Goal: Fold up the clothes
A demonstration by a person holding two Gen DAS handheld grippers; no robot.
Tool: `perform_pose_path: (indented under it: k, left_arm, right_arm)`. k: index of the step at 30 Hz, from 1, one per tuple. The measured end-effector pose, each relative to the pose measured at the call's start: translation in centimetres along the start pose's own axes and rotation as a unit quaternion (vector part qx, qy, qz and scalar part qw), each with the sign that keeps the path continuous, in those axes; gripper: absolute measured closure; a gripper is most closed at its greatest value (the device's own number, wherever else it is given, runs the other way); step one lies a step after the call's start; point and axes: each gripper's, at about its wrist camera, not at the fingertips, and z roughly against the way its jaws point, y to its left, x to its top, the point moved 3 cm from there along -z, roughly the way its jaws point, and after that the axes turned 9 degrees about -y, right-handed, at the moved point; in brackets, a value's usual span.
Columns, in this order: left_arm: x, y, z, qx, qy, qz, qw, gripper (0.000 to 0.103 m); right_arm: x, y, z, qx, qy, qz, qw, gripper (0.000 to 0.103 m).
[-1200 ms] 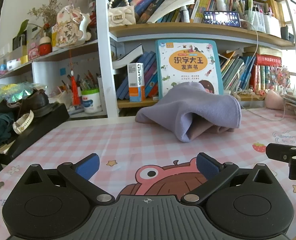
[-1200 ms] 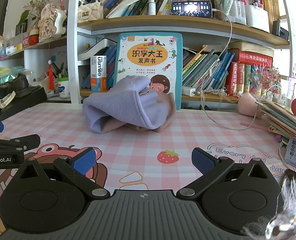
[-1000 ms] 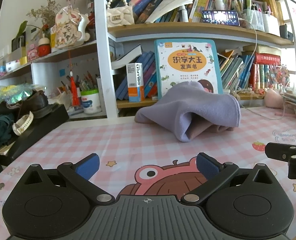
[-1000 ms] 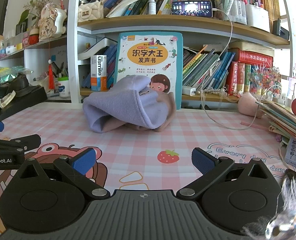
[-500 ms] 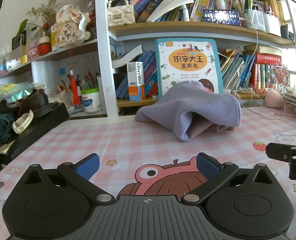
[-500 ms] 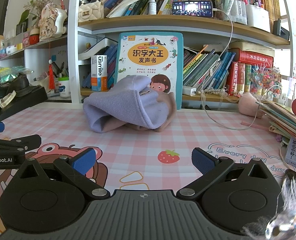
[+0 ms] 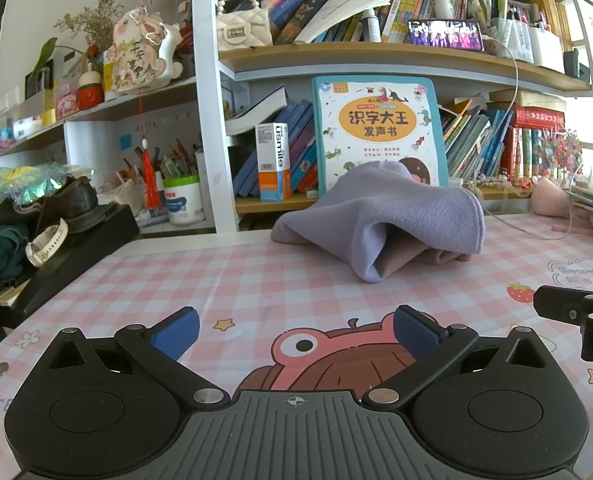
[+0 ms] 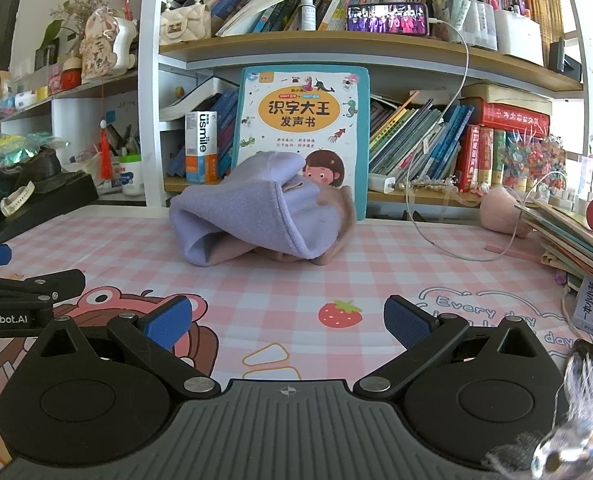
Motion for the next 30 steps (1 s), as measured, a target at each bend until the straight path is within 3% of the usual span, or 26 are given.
perform_pose_path:
  k: [30]
  left_arm:
    - [-0.07,0.00,-0.03,0.000,0.003,0.000,1.0000,0.000]
  right_arm:
    - [-0.01,0.22,-0.11,0.004,0.004,0.006,1.000,0.000]
